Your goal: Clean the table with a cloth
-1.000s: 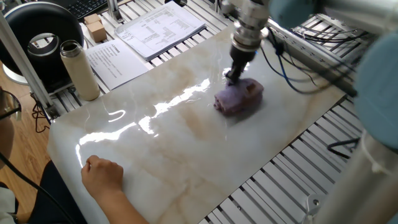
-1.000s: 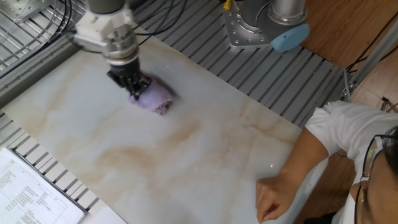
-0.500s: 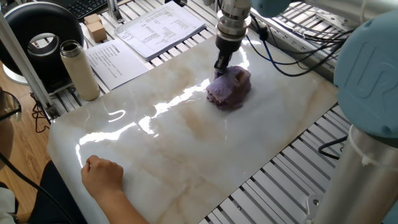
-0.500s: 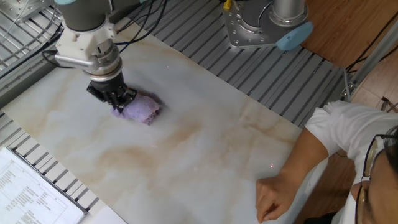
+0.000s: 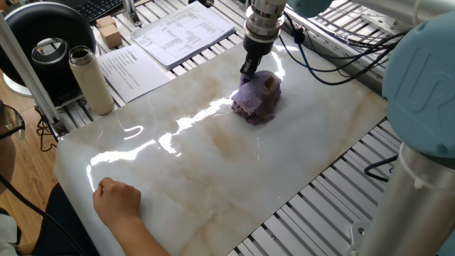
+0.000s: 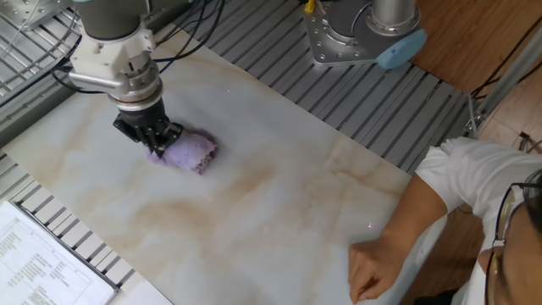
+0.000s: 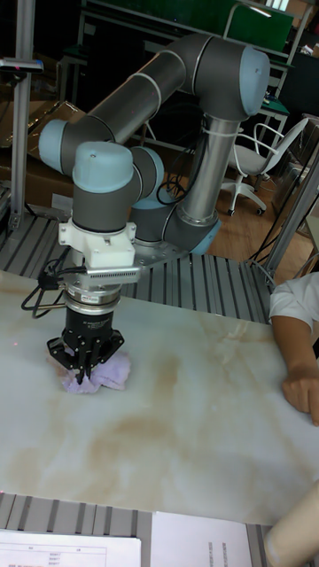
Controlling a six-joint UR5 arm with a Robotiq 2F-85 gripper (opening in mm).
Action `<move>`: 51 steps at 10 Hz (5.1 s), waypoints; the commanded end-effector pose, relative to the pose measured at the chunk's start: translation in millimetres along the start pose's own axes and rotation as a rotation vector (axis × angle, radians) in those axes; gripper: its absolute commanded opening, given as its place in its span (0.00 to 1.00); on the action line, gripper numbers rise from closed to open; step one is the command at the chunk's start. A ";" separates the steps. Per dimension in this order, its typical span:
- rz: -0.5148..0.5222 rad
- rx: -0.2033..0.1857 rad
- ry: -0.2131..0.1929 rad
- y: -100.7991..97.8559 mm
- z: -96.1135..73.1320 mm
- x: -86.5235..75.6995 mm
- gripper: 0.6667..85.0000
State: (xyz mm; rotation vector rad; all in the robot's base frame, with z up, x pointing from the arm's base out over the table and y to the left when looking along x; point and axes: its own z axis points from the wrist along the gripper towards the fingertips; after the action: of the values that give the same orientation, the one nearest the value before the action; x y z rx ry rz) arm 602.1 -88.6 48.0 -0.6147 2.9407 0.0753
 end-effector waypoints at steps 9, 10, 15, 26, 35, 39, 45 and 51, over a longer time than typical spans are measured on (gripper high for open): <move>-0.221 0.032 -0.067 2.6 -25.8 -73.4 0.01; -0.244 -0.005 -0.103 0.3 -19.2 -69.0 0.01; -0.165 -0.112 -0.100 -11.9 1.2 -2.2 0.01; 0.087 -0.108 0.020 2.9 -20.5 94.0 0.01; 0.110 -0.099 0.028 37.5 -32.5 68.2 0.01; 0.059 -0.057 0.034 48.7 -34.3 58.6 0.01; -0.056 -0.058 0.034 30.1 -48.4 66.0 0.01; 0.038 -0.138 -0.085 50.7 -51.2 34.1 0.01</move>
State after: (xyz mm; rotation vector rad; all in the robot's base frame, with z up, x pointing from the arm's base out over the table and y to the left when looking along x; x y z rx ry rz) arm 533.0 -70.4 88.7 -0.6147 2.9288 0.2434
